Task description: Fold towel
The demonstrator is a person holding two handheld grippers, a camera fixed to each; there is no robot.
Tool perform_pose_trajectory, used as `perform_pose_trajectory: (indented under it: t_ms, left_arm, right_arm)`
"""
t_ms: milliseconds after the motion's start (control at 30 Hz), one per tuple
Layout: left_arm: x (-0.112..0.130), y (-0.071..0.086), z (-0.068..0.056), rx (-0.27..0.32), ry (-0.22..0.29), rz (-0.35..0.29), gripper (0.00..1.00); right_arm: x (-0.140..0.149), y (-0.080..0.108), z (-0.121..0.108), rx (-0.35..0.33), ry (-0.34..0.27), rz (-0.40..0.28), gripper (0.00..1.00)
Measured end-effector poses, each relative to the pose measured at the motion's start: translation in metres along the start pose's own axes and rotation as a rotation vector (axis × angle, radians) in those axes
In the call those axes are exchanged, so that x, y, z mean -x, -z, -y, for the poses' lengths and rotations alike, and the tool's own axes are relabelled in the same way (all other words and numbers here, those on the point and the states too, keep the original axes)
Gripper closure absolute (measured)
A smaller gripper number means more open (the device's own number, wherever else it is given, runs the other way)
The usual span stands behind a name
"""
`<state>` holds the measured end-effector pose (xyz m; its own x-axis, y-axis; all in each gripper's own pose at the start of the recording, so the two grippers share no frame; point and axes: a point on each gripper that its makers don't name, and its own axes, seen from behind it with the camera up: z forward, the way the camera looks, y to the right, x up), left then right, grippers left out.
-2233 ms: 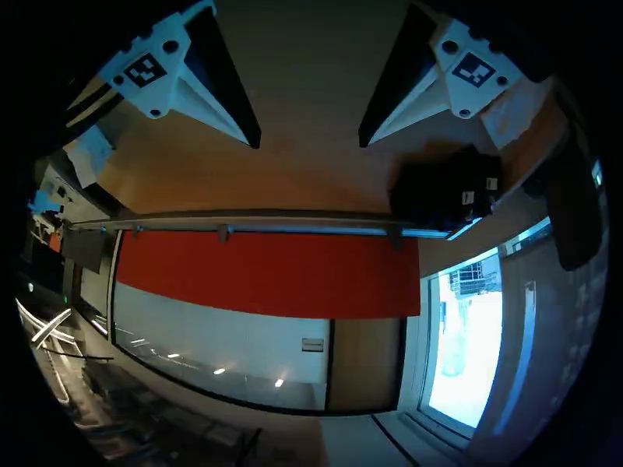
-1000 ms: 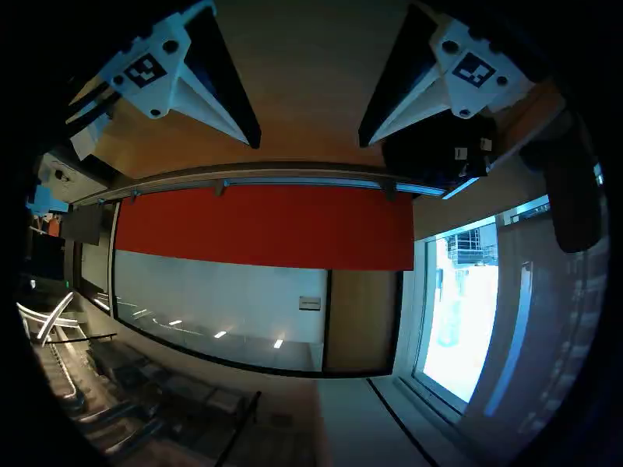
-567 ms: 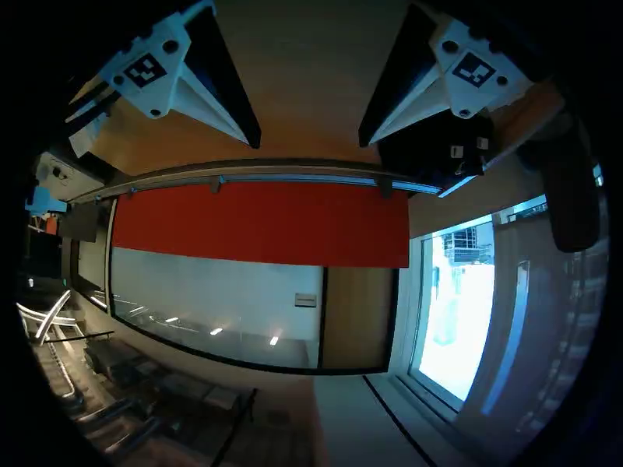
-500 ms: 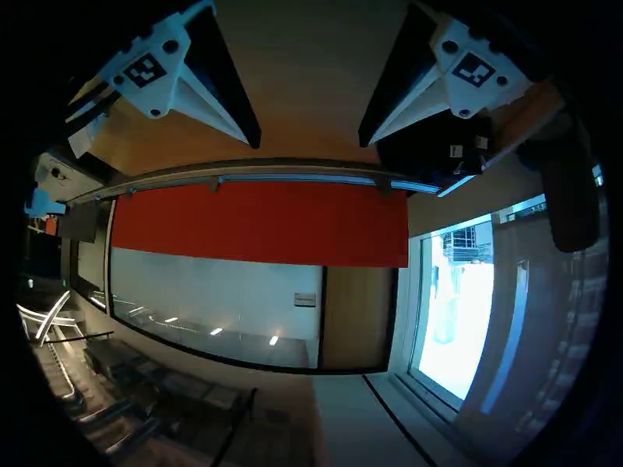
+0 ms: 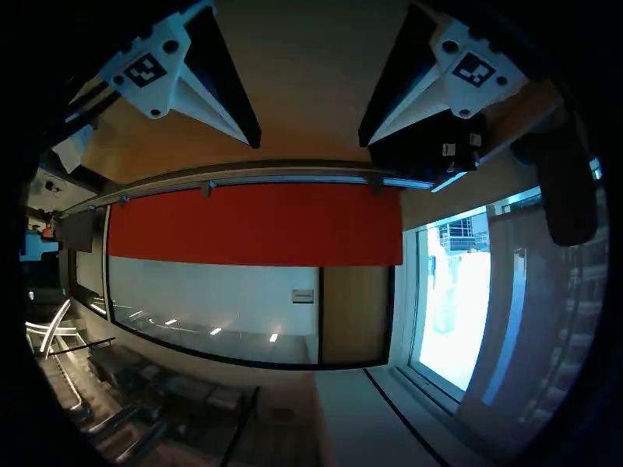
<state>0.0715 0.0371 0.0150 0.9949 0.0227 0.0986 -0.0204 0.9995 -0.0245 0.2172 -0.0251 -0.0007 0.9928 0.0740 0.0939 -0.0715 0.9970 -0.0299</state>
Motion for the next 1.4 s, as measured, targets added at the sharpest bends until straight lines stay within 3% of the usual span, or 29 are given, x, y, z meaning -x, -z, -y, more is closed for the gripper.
perform_pose_trajectory:
  t_ms: [400,733,1100,1400]
  left_arm:
    - [0.034,0.005,0.016,-0.012,-0.008,-0.047,0.07]
    - [0.071,0.007,0.024,-0.026,-0.022,-0.066,0.07]
    - [0.102,0.003,0.022,-0.022,-0.042,-0.08,0.07]
    - [0.112,0.003,0.029,-0.038,-0.036,-0.091,0.07]
  right_arm:
    - [0.004,0.006,0.024,-0.013,0.02,-0.022,0.03]
    - [0.027,0.004,0.029,-0.016,0.044,-0.025,0.03]
    - [0.042,-0.002,0.033,-0.034,0.051,-0.037,0.03]
    - [0.049,-0.003,0.027,-0.024,0.061,-0.038,0.03]
